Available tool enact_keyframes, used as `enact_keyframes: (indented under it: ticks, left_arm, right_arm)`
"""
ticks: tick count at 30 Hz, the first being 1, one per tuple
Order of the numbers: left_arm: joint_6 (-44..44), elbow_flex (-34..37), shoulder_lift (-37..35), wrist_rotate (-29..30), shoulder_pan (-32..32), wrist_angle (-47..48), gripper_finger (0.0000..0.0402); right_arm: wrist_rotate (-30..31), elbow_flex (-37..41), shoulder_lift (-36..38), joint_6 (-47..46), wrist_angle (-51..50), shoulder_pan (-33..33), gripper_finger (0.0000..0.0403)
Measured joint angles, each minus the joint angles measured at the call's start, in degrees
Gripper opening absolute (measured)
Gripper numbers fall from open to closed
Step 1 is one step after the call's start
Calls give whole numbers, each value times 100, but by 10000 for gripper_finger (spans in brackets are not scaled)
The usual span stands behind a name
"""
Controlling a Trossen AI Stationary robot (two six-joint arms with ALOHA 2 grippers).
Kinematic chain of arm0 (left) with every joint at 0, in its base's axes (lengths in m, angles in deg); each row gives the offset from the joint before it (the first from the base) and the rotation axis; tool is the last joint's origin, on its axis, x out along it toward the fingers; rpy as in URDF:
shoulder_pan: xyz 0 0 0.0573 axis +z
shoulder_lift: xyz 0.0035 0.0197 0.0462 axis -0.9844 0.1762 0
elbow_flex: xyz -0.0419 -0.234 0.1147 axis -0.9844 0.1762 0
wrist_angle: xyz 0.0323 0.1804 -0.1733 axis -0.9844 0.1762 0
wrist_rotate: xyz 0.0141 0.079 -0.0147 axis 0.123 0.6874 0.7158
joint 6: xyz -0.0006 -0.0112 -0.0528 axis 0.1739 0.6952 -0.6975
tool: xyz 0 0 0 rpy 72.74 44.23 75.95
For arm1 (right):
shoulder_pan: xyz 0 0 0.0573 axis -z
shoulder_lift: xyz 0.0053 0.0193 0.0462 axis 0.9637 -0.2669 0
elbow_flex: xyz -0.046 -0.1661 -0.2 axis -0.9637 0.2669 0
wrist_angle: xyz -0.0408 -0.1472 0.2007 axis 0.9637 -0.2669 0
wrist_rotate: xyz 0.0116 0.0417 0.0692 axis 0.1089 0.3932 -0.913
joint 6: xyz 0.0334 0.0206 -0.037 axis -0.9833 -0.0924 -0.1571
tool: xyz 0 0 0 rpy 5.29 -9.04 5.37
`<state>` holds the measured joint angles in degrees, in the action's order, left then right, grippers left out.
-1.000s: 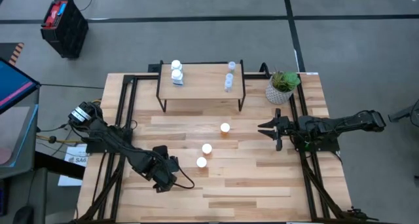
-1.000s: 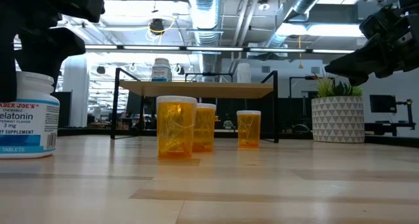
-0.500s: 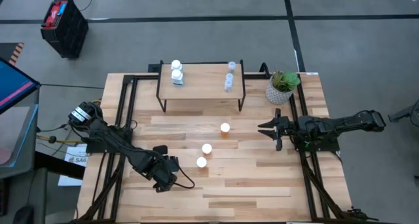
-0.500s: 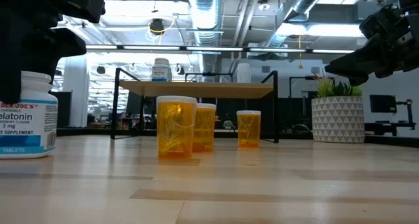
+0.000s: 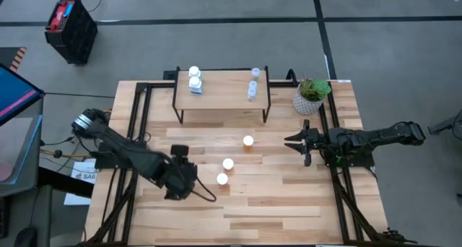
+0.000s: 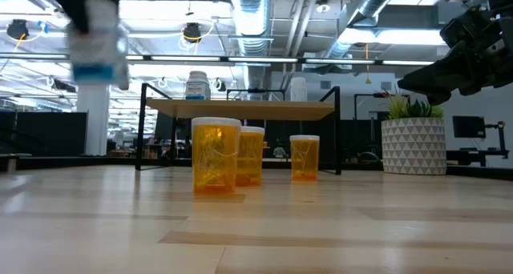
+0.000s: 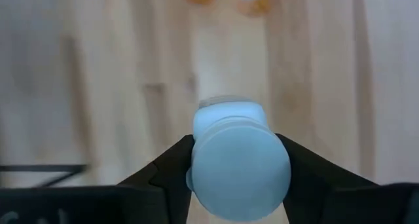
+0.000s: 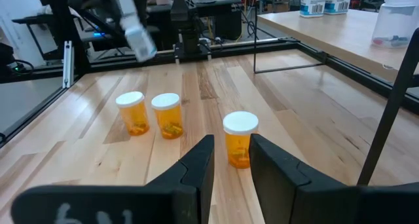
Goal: Pick and place medicine bottles onto shelf by color
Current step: Put the white pill bottle aligned with the other white pill bottles on the shelf
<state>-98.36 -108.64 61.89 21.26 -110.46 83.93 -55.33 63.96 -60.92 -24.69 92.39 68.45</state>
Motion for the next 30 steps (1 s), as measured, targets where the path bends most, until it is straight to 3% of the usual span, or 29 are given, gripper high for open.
enact_keyframes:
  ticks: [6,11,22,30]
  left_arm:
    - [1254,-743,-374,531,692,500,155]
    - [2184,-951,-747,472,1738,475,161]
    - [4210,-958,-776,-882,4570,-155,163]
    - [5264,-964,-581,-1658,5549,-574,158]
  right_arm:
    - [-1,2,0,0,0,0,120]
    - [0,1,0,0,0,0,120]
    - [-1,0,0,0,0,0,120]
    - [-1,2,0,0,0,-1,120]
